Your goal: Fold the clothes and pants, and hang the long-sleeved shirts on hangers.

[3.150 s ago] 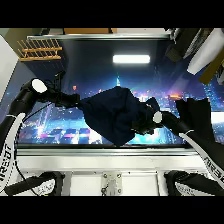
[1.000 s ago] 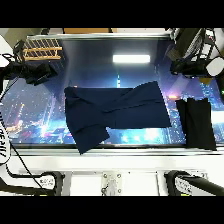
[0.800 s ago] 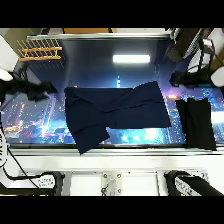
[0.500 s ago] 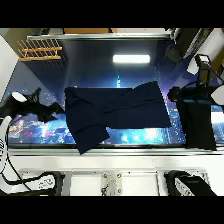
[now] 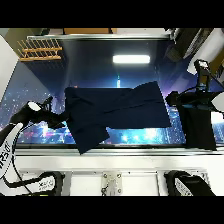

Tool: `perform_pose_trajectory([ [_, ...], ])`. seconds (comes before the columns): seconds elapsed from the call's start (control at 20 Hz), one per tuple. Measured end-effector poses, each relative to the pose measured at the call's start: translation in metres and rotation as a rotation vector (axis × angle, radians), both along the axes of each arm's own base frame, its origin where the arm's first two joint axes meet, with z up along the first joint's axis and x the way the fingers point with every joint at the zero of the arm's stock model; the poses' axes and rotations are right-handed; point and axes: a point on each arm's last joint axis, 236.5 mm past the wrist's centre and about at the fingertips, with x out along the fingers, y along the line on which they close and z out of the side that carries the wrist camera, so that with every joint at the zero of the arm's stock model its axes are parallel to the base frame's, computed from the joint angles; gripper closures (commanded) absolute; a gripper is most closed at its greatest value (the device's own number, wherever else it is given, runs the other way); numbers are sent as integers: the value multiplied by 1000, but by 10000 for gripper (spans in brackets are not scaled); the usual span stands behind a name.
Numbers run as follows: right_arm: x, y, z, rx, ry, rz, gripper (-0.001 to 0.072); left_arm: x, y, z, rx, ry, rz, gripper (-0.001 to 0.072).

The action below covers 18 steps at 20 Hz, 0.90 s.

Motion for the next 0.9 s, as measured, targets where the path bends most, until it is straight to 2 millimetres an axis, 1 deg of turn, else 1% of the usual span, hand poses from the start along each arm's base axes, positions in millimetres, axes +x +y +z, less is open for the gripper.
perform_pose_trajectory([
  [0.05, 0, 0, 0, 0, 0, 0, 277, 0, 0, -2, 10, -4, -8, 528],
  [0.1, 0, 0, 0, 0, 0, 0, 277, 1, -1, -2, 12, -10, -11, 636],
  [0.15, 0, 0, 0, 0, -1, 0, 277, 3, -2, -2, 14, -15, -10, 698],
  [0.3, 0, -1, 0, -3, -1, -1, 277, 5, 0, 0, 17, -27, -3, 700],
  [0.4, 0, -6, 0, -20, -2, -8, 277, 8, 5, 8, 23, -54, 2, 700],
  [0.5, -4, -19, -4, -34, 18, -37, 276, 12, 10, 20, 30, -95, 5, 700],
  [0.55, -9, -29, -11, -38, 51, -60, 275, 13, 11, 27, 32, -111, 3, 700],
  [0.6, -17, -40, -23, -40, 96, -92, 270, 12, 11, 33, 33, -122, -6, 700],
  [0.65, -28, -54, -41, -27, 162, -151, 263, 11, 11, 39, 33, -136, -18, 700],
  [0.7, -42, -68, -61, -8, 230, -222, 229, 10, 9, 44, 34, -147, -30, 700],
  [0.75, -58, -80, -84, 26, 306, -308, 122, 9, 7, 48, 34, -155, -41, 700],
  [0.8, -74, -87, -106, 67, 371, -385, 90, 10, 6, 52, 36, -168, -50, 700],
  [0.85, -87, -90, -127, 116, 422, -458, 97, 9, 4, 54, 36, -174, -61, 700],
  [0.9, -96, -89, -144, 165, 455, -513, 98, 9, 2, 56, 37, -178, -68, 700],
])
